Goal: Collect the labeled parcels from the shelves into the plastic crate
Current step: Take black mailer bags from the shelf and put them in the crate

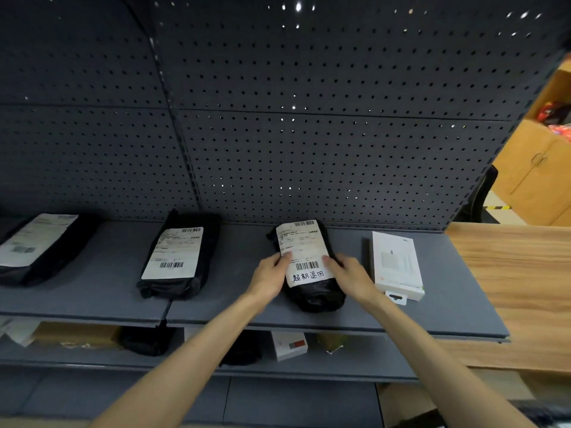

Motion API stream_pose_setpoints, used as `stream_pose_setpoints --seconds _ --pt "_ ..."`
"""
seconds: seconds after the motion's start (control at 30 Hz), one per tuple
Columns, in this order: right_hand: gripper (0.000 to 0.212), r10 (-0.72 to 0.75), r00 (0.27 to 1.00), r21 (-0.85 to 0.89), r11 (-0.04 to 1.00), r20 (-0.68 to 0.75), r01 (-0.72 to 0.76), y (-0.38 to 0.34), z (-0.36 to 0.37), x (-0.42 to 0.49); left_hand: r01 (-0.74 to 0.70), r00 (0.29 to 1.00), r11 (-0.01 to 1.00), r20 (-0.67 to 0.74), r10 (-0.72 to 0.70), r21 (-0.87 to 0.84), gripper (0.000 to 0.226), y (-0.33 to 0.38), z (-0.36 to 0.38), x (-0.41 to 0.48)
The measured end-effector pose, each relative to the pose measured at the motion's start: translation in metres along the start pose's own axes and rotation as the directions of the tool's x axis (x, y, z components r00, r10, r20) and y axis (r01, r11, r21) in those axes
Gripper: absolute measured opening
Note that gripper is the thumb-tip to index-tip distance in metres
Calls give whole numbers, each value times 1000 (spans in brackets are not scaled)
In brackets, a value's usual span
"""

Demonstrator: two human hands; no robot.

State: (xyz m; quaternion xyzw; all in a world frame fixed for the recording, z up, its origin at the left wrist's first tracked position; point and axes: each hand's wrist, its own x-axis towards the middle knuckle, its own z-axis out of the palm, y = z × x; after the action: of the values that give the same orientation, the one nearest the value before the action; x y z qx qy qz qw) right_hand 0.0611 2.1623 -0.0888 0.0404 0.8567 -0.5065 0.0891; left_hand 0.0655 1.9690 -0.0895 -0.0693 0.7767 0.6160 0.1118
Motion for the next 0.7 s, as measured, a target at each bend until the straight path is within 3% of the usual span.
stream_pose_setpoints --seconds 0.07,0.17,0.3,0.47,0.7 --pt "27 -22 998 14 1000 -51 23 -9 -3 3 -56 998 998 22 57 -31 31 16 -4 -1" --pt "49 -54 990 88 994 -131 65 -31 -13 9 -160 986 986 46 162 -54 32 46 -14 2" --pt "24 -181 958 97 974 -224 207 -88 -37 13 -315 947 945 34 319 -85 37 98 -32 9" --pt "27 -354 879 65 917 -318 393 -156 -67 8 -467 882 878 19 472 -106 48 161 -54 13" --pt "29 -446 802 32 867 -398 497 -196 -81 -2 -610 789 774 -42 613 -173 38 201 -62 -2"
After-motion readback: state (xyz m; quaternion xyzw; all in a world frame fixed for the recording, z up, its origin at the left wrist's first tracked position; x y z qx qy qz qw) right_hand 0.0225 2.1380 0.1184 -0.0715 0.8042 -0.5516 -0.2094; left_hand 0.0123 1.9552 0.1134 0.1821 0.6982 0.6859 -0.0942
